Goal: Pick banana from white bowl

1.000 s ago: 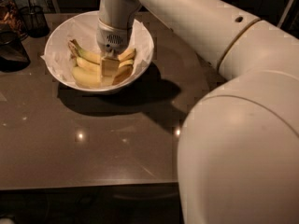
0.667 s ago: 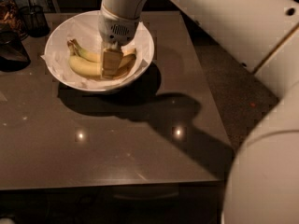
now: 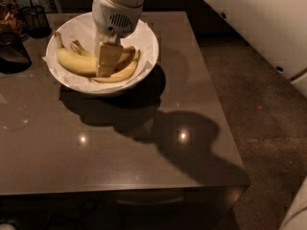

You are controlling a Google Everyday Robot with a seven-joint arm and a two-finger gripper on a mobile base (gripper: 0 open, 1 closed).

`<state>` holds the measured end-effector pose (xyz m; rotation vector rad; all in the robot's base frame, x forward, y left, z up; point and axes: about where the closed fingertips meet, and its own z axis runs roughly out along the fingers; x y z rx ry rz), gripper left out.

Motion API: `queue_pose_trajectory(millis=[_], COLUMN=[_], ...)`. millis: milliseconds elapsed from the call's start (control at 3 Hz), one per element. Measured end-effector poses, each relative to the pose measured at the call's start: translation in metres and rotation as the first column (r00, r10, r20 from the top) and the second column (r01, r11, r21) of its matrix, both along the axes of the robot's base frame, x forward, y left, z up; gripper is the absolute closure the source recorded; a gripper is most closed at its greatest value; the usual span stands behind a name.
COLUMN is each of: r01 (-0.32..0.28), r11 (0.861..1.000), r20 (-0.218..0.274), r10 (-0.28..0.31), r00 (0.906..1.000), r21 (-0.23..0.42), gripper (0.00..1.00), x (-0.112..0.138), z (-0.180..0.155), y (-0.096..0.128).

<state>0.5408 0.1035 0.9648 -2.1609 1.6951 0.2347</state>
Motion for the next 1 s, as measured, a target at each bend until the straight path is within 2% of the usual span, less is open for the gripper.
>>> queue_pose_trajectory(millis=[333,667,1000], r01=[0.029,0.068,0.090], r11=[1.000,0.998,0.996], r20=[-0.016,-0.048,-0.059], r10=[-0.029,-0.068,-0.088], r00=[0.9994,0.9966,0.9943], r21=[0.007,0.008,0.026], gripper=[1.00,1.00,1.00], x=[-0.028,-0.068,-0.094], z=[0.007,0.011,0.014], y=[-0.005,-0.013,-0.019])
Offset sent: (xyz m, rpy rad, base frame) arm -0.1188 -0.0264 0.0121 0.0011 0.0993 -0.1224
